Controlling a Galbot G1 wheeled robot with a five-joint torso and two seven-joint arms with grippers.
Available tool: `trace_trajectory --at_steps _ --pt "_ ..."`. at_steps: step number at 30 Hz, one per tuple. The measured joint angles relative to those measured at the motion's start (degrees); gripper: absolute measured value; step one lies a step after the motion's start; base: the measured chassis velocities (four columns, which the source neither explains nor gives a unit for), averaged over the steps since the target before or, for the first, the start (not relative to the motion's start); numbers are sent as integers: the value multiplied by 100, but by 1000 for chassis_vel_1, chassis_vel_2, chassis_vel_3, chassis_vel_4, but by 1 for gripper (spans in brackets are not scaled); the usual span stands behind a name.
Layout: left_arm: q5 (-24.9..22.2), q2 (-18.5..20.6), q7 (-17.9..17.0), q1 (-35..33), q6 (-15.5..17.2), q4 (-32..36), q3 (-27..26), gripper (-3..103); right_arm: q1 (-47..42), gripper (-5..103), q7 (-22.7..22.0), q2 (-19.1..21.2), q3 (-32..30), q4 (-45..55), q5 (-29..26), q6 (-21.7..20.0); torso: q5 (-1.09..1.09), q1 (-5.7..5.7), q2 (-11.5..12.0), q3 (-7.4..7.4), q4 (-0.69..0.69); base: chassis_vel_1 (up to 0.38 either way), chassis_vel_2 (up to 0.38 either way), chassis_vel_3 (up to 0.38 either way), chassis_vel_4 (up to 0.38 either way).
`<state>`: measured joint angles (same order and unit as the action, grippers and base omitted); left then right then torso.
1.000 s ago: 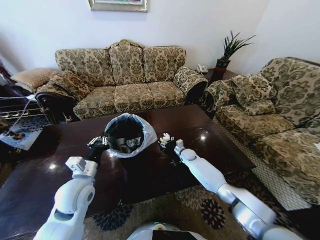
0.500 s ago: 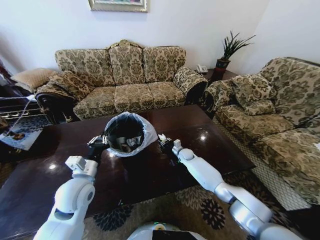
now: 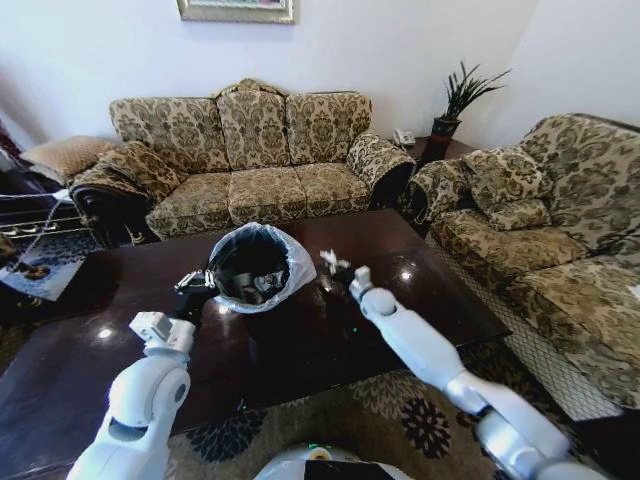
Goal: Move to the front of the table and place the trash on the table into the trash bin.
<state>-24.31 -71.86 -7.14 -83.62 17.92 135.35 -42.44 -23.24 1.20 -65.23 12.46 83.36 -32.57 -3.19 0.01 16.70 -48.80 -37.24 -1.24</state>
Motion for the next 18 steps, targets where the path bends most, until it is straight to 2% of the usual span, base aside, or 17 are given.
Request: trace_trajectory --at_steps 5,10,13,15,16,17,18 --pt "15 -16 12 -42 0 0 -1 3 755 1 -119 147 208 850 -320 -242 1 0 0 0 -1 0 0 0 0" --pt "11 5 13 -63 0 21 -47 3 1486 1 151 79 594 1175 -476 -461 0 0 0 1 -1 0 0 0 0" --pt "-3 5 13 -46 0 21 -51 3 2021 1 295 -72 1264 1091 -591 -489 2 0 0 0 -2 0 0 0 0" --pt "-3 5 13 -46 0 21 -51 3 2021 1 295 -72 1264 1091 -591 -489 2 0 0 0 -2 0 0 0 0" --pt "-14 6 11 -40 0 21 -62 3 2185 1 296 -103 1607 1095 -669 -500 1 0 0 0 -2 0 0 0 0" --pt "-69 11 -15 -18 12 19 -94 3 2382 1 197 -98 2256 1287 -927 -649 1 0 0 0 -2 0 0 0 0" --pt "-82 12 -27 -9 16 17 -103 3 2387 1 175 -77 2376 1373 -973 -722 0 0 0 0 -1 0 0 0 0"
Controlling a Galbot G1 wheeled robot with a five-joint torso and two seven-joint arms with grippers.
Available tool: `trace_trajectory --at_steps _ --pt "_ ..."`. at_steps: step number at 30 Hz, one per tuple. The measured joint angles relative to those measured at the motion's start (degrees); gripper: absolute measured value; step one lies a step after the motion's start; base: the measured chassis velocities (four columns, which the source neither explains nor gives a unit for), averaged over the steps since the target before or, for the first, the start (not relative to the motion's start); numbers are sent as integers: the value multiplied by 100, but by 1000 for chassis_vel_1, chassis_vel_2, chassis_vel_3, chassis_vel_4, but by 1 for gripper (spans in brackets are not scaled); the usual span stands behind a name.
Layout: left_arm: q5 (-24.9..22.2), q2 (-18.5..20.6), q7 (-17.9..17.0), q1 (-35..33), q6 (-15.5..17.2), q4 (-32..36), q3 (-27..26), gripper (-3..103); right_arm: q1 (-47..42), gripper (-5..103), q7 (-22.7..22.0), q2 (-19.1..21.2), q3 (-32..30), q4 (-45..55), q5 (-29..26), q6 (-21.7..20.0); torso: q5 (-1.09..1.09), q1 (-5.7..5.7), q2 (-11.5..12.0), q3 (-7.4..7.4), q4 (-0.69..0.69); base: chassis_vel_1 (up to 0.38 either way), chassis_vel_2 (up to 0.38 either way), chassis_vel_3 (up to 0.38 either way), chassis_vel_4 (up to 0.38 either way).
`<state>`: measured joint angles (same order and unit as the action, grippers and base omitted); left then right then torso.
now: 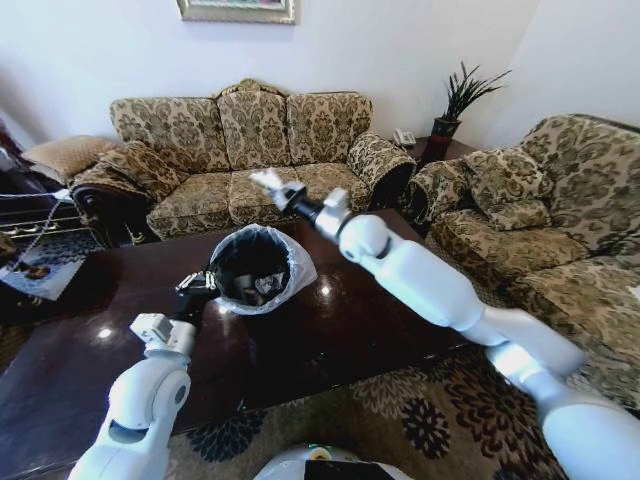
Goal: Move to the front of the table and place the trash on the table into the trash bin.
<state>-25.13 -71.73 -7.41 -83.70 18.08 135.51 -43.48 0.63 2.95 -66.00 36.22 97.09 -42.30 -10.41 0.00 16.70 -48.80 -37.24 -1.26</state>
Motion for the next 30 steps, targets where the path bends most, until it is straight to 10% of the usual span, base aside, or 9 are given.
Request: trace_trajectory --at_steps 9,30 --pt "-15 -24 -11 35 18 -29 5 3 -36 3 -173 100 439 563 -407 -849 0 0 0 0 1 0 0 0 0" --pt "-27 -34 12 61 28 30 -16 3 73 78 -263 -27 624 555 -435 -954 0 0 0 0 0 0 0 0 0"
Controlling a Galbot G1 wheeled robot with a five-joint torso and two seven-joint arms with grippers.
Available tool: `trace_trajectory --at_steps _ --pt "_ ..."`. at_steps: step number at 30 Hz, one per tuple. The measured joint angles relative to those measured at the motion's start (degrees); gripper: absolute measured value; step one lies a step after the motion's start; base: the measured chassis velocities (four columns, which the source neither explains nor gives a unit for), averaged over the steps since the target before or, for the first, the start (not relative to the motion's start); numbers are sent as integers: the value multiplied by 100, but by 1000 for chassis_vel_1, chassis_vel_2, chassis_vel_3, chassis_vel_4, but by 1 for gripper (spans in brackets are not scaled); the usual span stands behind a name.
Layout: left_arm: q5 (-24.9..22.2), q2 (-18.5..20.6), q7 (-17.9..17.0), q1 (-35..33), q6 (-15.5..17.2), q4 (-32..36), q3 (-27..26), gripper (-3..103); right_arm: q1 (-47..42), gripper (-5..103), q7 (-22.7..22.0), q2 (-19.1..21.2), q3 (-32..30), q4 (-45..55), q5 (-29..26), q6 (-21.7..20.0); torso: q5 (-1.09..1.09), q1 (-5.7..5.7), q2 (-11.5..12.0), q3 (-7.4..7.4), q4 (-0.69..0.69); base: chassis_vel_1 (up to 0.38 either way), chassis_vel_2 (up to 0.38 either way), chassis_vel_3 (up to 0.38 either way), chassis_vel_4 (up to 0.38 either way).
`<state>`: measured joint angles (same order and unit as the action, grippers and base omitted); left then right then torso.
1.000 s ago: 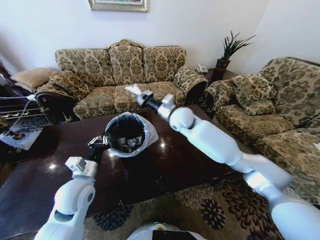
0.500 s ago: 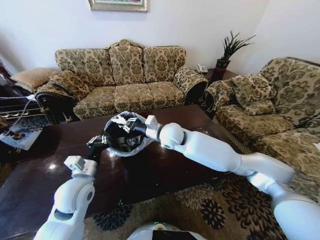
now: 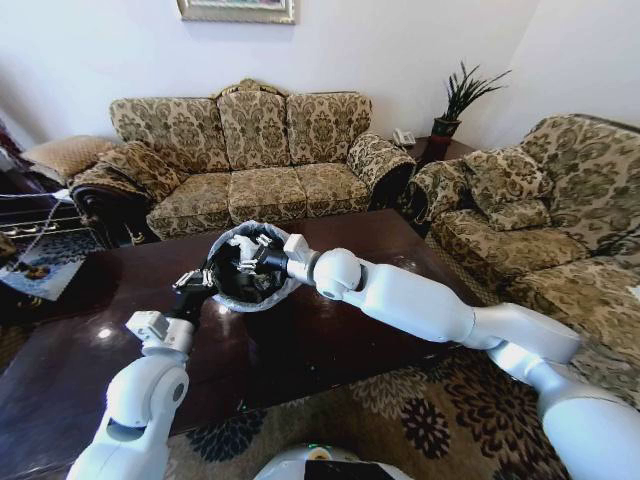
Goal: Move to the front of the table and place the trash on the table into the trash bin.
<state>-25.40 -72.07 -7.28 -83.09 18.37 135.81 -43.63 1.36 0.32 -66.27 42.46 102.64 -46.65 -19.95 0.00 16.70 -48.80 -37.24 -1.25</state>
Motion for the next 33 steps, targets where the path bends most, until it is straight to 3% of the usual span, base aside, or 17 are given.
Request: trace_trajectory --at_steps 3,6,25,27,30,33 --pt "1 -2 5 6 0 9 -2 3 32 94 76 29 -9 45 0 1 0 0 0 0 0 0 0 0 0" --pt "1 -3 10 9 0 9 -5 3 31 99 125 44 -8 35 4 1 0 0 0 0 0 0 0 0 0" --pt "-4 12 11 55 14 -33 0 3 -46 100 138 46 -151 129 -117 115 1 0 0 0 1 0 0 0 0" --pt "-16 19 14 50 15 -40 -7 3 -31 100 -33 47 -208 142 -184 121 -3 0 0 0 -1 0 0 0 0" --pt "-16 16 14 77 15 -80 -3 3 -6 100 184 210 -98 235 -133 36 2 0 0 0 1 0 0 0 0" --pt "-50 26 15 96 23 -96 2 3 -69 100 -166 205 -98 357 -337 146 -5 0 0 0 1 0 0 0 0"
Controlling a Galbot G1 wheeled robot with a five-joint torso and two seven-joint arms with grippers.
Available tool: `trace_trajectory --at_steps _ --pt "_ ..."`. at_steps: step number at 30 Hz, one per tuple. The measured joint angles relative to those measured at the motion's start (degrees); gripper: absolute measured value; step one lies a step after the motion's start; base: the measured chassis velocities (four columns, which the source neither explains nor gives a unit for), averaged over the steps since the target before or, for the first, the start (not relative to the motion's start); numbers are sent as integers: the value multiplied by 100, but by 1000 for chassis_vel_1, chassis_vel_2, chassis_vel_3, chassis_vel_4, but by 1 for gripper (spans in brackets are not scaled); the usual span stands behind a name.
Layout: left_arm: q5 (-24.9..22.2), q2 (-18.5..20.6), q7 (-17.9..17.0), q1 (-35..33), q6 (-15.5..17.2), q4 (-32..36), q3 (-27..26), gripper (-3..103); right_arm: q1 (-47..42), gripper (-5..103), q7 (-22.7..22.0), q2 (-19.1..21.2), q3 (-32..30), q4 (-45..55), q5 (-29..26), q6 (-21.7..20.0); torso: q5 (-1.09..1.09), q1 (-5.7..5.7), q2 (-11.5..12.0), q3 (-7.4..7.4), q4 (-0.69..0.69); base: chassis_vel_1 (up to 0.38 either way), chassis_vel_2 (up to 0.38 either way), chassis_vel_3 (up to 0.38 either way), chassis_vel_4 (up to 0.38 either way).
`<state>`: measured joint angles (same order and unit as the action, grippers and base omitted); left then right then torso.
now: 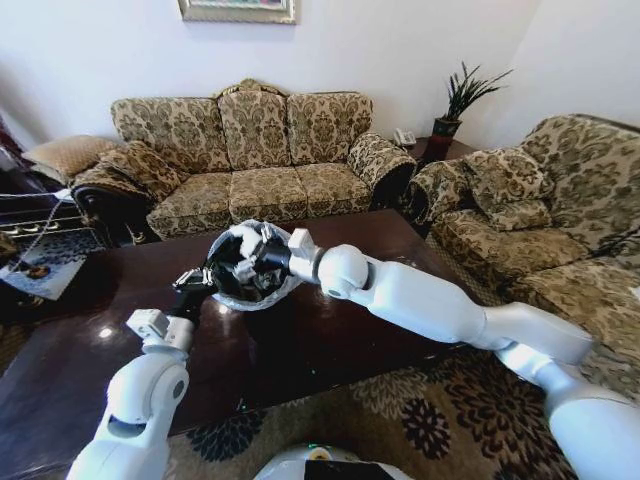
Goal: Move to the front of the table and place the trash on the table into the trash bin.
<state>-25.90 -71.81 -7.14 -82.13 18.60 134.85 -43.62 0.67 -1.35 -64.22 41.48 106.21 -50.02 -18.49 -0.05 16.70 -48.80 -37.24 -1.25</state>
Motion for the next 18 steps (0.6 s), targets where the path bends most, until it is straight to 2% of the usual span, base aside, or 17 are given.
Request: trace_trajectory --at_steps 5,18 --pt "-17 4 2 25 10 -17 13 3 42 100 189 68 19 60 -17 -170 6 0 0 0 0 0 0 0 0" --pt "-48 40 -13 -23 20 25 -3 3 6 100 56 38 56 51 -310 -229 5 0 0 0 0 0 0 0 0"
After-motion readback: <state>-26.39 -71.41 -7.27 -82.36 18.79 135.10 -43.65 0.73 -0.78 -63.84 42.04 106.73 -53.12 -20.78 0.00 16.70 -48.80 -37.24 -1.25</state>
